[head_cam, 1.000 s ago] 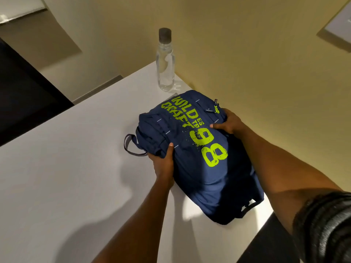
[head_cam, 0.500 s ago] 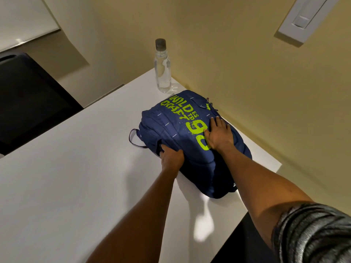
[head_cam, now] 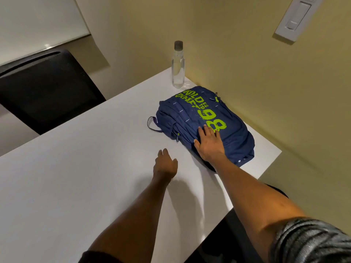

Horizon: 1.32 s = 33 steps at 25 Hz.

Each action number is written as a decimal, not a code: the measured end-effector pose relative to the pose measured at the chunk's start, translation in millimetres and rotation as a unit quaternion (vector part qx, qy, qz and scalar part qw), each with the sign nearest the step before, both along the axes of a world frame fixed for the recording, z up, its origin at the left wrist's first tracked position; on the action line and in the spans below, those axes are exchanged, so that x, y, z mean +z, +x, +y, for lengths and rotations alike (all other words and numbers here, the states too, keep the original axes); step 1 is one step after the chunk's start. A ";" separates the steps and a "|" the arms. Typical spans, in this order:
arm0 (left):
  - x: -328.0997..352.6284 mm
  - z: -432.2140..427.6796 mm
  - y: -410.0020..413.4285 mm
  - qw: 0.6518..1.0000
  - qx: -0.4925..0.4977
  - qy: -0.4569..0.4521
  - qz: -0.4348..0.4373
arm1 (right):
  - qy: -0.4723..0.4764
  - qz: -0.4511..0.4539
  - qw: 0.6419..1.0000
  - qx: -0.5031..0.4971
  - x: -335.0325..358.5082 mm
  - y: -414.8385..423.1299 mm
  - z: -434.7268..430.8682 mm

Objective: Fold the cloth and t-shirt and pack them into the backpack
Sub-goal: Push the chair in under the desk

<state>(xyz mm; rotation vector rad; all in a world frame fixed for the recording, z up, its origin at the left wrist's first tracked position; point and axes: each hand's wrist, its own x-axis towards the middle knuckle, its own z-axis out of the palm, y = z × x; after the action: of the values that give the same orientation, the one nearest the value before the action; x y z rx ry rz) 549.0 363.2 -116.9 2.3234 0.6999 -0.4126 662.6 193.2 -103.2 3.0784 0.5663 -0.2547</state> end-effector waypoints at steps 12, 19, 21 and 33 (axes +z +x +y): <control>-98.4 68.7 -280.1 0.994 -0.038 0.099 0.029 | -0.036 0.171 0.970 0.169 -77.8 -263.3 29.6; -88.2 44.9 -381.9 0.991 -0.064 0.097 0.068 | -0.067 0.178 0.974 0.125 -78.3 -366.2 9.7; -81.3 36.0 -394.8 0.990 -0.075 0.095 0.077 | -0.064 0.160 0.977 0.123 -64.9 -384.4 0.3; -0.4 -96.0 -377.1 0.976 -0.183 -0.078 -0.089 | 0.189 0.035 0.978 -0.084 44.3 -488.8 -124.6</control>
<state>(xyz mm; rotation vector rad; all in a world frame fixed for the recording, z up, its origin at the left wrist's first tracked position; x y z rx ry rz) 171.9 267.2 -117.2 2.3014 0.1439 -0.3990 173.8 68.6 -58.9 3.5057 0.3933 -0.2882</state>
